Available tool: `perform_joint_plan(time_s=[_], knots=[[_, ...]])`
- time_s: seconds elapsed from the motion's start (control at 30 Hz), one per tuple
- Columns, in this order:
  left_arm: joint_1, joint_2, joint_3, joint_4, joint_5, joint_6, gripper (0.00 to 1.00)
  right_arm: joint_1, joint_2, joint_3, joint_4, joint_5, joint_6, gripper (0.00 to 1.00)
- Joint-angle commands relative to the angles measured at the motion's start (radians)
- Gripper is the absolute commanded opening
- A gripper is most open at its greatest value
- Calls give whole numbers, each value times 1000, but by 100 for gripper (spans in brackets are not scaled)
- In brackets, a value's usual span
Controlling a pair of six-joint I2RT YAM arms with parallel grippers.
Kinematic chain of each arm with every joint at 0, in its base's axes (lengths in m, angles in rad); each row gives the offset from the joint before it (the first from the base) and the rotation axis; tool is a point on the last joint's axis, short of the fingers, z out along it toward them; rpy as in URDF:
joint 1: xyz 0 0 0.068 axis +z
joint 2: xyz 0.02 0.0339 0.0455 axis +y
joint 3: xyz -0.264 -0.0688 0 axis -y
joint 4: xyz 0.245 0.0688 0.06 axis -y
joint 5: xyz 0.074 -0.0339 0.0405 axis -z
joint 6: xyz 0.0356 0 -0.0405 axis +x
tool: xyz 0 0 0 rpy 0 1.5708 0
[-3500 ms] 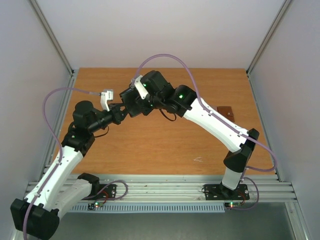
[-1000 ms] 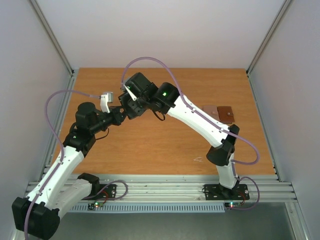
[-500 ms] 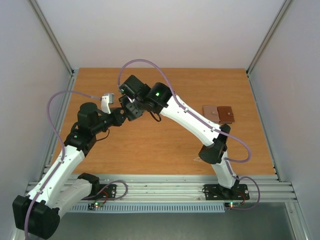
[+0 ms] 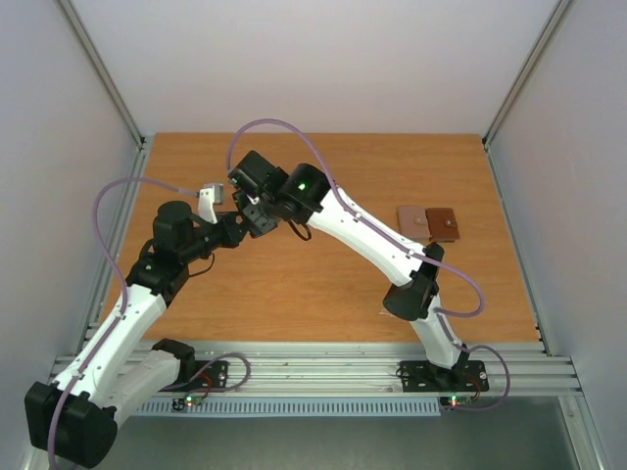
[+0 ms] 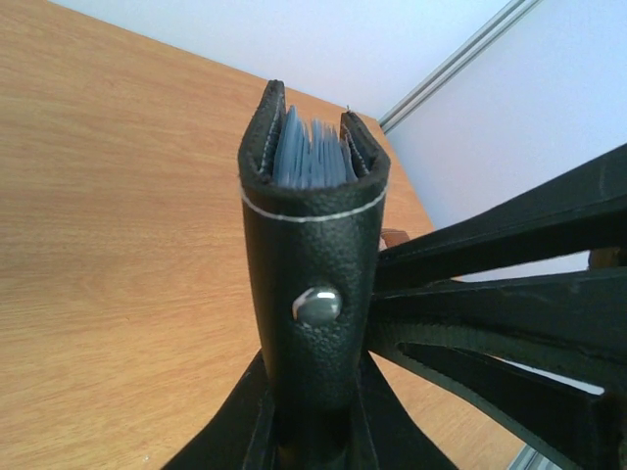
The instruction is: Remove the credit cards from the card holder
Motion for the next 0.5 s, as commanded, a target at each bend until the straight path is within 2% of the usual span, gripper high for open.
perform_joint_plan(time_s=[0.0, 0.07, 0.3, 0.47], knots=[[-8, -49, 39, 214, 62, 17, 0, -34, 67, -16, -141, 151, 0, 8], [-7, -50, 38, 214, 62, 17, 0, -36, 68, -17, -143, 166, -1, 2], [-7, -58, 29, 197, 69, 24, 0, -68, 48, -25, -143, 190, 3, 1], [-7, -68, 10, 165, 61, 45, 0, -134, -9, -53, -123, 117, -9, 1]])
